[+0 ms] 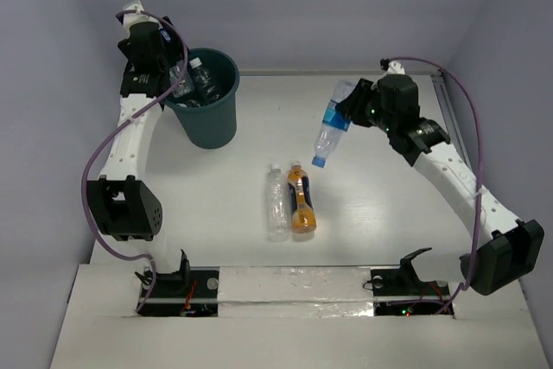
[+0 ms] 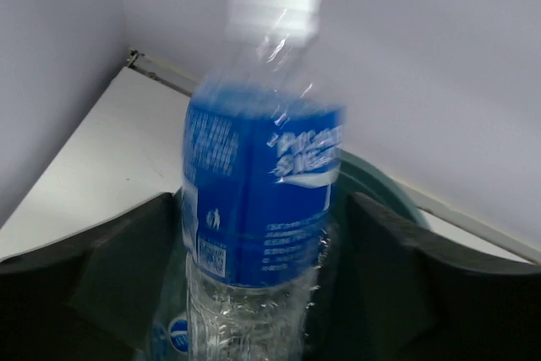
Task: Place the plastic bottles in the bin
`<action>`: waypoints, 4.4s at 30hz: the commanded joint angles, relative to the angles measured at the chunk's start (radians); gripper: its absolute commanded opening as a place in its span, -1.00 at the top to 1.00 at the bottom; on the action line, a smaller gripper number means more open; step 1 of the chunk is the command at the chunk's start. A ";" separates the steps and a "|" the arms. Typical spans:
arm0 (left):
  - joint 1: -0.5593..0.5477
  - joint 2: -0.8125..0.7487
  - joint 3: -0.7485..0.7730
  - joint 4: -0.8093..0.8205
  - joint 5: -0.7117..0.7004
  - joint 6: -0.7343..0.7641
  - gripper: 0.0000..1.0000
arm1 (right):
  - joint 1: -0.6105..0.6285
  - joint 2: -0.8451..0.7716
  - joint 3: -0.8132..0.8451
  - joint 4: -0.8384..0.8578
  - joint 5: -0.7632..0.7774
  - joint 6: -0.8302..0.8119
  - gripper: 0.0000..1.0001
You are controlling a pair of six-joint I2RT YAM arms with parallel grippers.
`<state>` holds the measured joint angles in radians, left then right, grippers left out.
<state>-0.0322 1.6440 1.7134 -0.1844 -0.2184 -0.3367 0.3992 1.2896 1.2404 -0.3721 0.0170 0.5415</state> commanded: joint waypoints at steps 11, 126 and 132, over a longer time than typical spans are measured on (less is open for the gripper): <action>0.008 -0.232 -0.136 0.097 0.172 -0.089 -0.96 | 0.145 0.483 0.804 0.120 -0.052 0.121 0.15; -0.032 -0.398 -0.273 0.048 0.103 -0.169 -0.98 | 0.270 0.615 0.891 0.320 -0.075 0.201 0.04; -0.032 -0.627 -0.462 -0.004 0.192 -0.304 -0.98 | 0.270 0.920 1.360 0.315 0.056 0.258 0.01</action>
<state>-0.0692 1.0576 1.3186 -0.1360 -0.1032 -0.5369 0.6727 2.1277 2.3852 -0.0975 -0.0154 0.7540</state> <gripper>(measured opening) 0.990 0.570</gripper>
